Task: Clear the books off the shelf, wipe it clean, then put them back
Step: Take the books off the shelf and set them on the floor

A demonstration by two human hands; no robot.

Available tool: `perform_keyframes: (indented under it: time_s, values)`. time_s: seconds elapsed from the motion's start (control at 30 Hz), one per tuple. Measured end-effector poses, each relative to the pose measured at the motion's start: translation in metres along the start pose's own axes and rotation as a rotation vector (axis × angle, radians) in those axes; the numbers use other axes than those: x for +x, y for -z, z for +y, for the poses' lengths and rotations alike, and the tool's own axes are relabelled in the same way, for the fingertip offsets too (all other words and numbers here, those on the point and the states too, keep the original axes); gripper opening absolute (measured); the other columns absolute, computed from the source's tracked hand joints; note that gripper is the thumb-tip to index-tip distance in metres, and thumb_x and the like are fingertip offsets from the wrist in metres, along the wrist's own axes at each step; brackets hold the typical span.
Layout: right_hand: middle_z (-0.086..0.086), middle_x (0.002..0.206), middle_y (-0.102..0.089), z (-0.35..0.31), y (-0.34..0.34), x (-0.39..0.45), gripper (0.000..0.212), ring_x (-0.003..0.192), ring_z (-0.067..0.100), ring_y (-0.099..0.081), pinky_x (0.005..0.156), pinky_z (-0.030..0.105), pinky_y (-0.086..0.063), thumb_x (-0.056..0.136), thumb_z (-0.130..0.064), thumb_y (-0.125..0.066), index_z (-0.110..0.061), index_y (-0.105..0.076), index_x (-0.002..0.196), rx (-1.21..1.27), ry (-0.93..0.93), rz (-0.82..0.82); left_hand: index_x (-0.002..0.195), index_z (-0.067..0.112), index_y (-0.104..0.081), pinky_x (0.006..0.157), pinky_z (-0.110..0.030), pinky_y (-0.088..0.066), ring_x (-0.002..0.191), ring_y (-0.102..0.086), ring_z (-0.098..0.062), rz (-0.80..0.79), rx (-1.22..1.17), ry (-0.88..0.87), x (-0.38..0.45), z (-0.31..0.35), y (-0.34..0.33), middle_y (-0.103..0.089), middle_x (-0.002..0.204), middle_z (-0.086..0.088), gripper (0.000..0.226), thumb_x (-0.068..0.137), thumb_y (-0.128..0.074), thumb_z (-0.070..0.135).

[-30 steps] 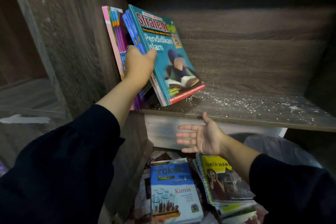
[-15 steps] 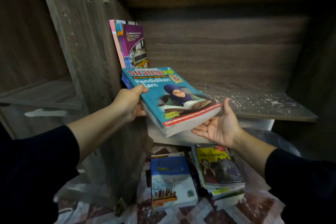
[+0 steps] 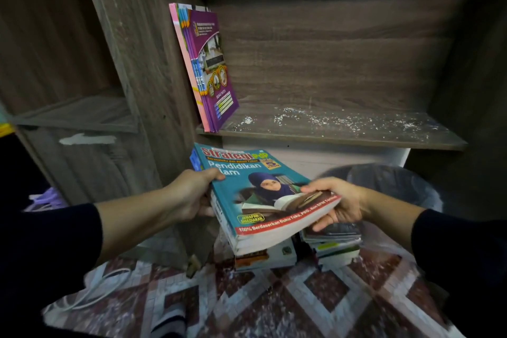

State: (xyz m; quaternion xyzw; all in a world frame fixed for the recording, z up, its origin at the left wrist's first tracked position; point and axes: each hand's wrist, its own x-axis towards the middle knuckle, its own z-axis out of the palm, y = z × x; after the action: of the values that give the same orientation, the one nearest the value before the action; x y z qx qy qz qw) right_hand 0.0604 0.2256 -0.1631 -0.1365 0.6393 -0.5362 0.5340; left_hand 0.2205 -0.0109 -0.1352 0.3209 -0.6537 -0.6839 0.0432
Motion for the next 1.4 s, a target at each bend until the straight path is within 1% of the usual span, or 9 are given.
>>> perform_keyframes:
  time_s: [0.33,0.5,0.6,0.77,0.9,1.1,1.17,1.27,1.4]
  values:
    - [0.011,0.066,-0.073,0.034,0.022,0.082,0.019,0.057,0.020,-0.071,0.052,0.038,-0.059,0.090,-0.019,-0.052,-0.003,-0.060,0.093,0.011,-0.106,0.121,0.111,0.011,-0.050,0.048,-0.035,-0.057,0.075,-0.065,-0.024,-0.057,0.081,0.238,0.073,-0.021,-0.005,-0.066,0.089,-0.011,0.015,0.098,-0.046,0.017]
    - [0.008,0.065,-0.072,0.048,0.036,0.136,0.014,0.056,0.018,-0.071,0.058,0.036,-0.060,0.091,-0.014,-0.050,-0.003,-0.059,0.090,0.041,-0.153,0.157,0.101,0.011,-0.051,0.083,-0.048,-0.047,0.079,-0.060,-0.026,-0.093,0.084,0.351,0.130,-0.037,-0.009,-0.061,0.091,-0.011,0.008,0.097,-0.045,0.010]
    - [0.010,0.066,-0.070,0.057,0.037,0.166,0.009,0.058,0.021,-0.070,0.067,0.039,-0.059,0.090,-0.009,-0.050,-0.002,-0.056,0.090,-0.010,-0.227,0.172,0.101,0.010,-0.051,0.087,-0.048,-0.044,0.081,-0.059,-0.027,-0.086,0.106,0.410,0.164,-0.053,-0.009,-0.061,0.092,-0.012,0.009,0.096,-0.045,0.008]
    - [0.007,0.045,-0.062,0.066,0.034,0.209,0.004,0.039,0.020,-0.061,0.052,0.032,-0.052,0.093,-0.001,-0.045,-0.001,-0.045,0.089,-0.058,-0.328,0.291,0.117,0.005,-0.053,0.092,-0.044,-0.044,0.095,-0.059,-0.029,-0.020,0.147,0.492,0.217,-0.091,-0.013,-0.062,0.097,-0.013,0.022,0.095,-0.049,0.009]
    - [0.014,0.071,-0.057,0.069,0.034,0.220,0.021,0.059,0.027,-0.056,0.065,0.044,-0.049,0.094,-0.001,-0.044,0.000,-0.043,0.115,-0.111,-0.358,0.353,0.123,0.000,-0.053,0.098,-0.043,-0.046,0.106,-0.058,-0.030,-0.010,0.149,0.444,0.238,-0.109,-0.022,-0.063,0.118,-0.017,0.028,0.096,-0.049,0.004]
    - [0.014,0.076,-0.055,0.068,0.029,0.220,0.039,0.059,0.023,-0.057,0.040,0.021,-0.046,0.089,0.007,-0.049,0.006,-0.044,0.128,-0.226,-0.329,0.440,0.119,0.000,-0.055,0.083,-0.036,-0.049,0.092,-0.061,-0.025,-0.023,0.204,0.389,0.246,-0.120,-0.029,-0.064,0.110,-0.015,0.023,0.098,-0.045,0.004]
    - [0.017,0.086,-0.061,0.072,0.027,0.223,0.040,0.072,0.028,-0.061,0.051,0.025,-0.052,0.082,0.009,-0.055,0.008,-0.051,0.122,-0.332,-0.268,0.481,0.106,0.002,-0.058,0.070,-0.030,-0.053,0.074,-0.065,-0.018,-0.050,0.210,0.370,0.243,-0.117,-0.030,-0.065,0.096,-0.011,0.016,0.099,-0.044,0.005]
    - [0.014,0.098,-0.064,0.063,0.022,0.221,0.035,0.085,0.024,-0.059,0.071,0.030,-0.051,0.079,0.006,-0.060,0.005,-0.058,0.114,-0.425,-0.167,0.529,0.112,0.003,-0.056,0.087,-0.035,-0.051,0.097,-0.063,-0.024,-0.049,0.361,0.298,0.243,-0.104,-0.032,-0.060,0.117,-0.017,0.019,0.100,-0.044,0.013]
    - [0.013,0.105,-0.068,0.041,0.017,0.211,0.051,0.089,0.022,-0.066,0.078,0.033,-0.056,0.070,0.010,-0.066,-0.001,-0.057,0.119,-0.419,-0.012,0.484,0.110,0.002,-0.058,0.083,-0.036,-0.054,0.094,-0.063,-0.027,-0.007,0.602,0.157,0.226,-0.071,-0.033,-0.064,0.102,-0.014,0.020,0.092,-0.054,0.008]
